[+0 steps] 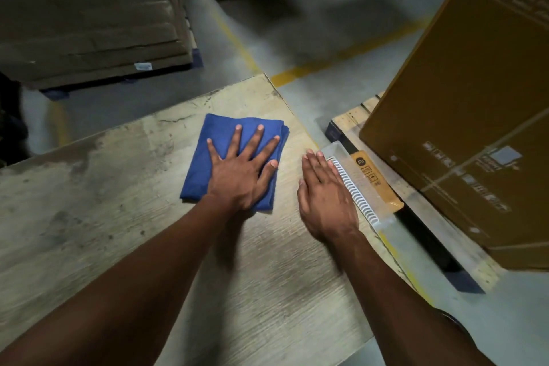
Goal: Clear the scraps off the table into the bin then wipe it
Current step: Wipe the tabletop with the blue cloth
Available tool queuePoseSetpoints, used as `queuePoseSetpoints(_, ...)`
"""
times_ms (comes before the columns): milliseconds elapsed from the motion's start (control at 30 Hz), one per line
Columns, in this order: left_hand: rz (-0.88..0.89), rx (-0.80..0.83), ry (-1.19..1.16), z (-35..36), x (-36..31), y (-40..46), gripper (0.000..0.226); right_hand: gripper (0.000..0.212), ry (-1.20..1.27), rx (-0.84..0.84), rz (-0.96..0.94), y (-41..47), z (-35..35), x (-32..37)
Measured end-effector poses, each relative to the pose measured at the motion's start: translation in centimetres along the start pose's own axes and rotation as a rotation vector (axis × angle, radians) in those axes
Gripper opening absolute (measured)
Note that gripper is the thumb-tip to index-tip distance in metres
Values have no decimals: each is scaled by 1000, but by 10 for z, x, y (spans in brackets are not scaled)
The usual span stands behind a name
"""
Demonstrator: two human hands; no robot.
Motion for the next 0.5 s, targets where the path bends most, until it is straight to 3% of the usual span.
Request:
queuePoseSetpoints(333, 132, -30, -27, -21, 11, 121, 56, 73, -59, -50, 126, -4, 17, 5)
queuePoseSetpoints(500, 153, -7, -14, -24, 11, 110, 57, 71, -27, -79, 253, -14, 17, 30)
Point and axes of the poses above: each hand's wrist, its own y-axis towards the middle knuckle, its own z-axis out of the palm, x = y × z, the point moved 2 cm from there along y, towards the middle knuckle, and after that the axes turned 12 degrees about -z, right-handed, at the moved point
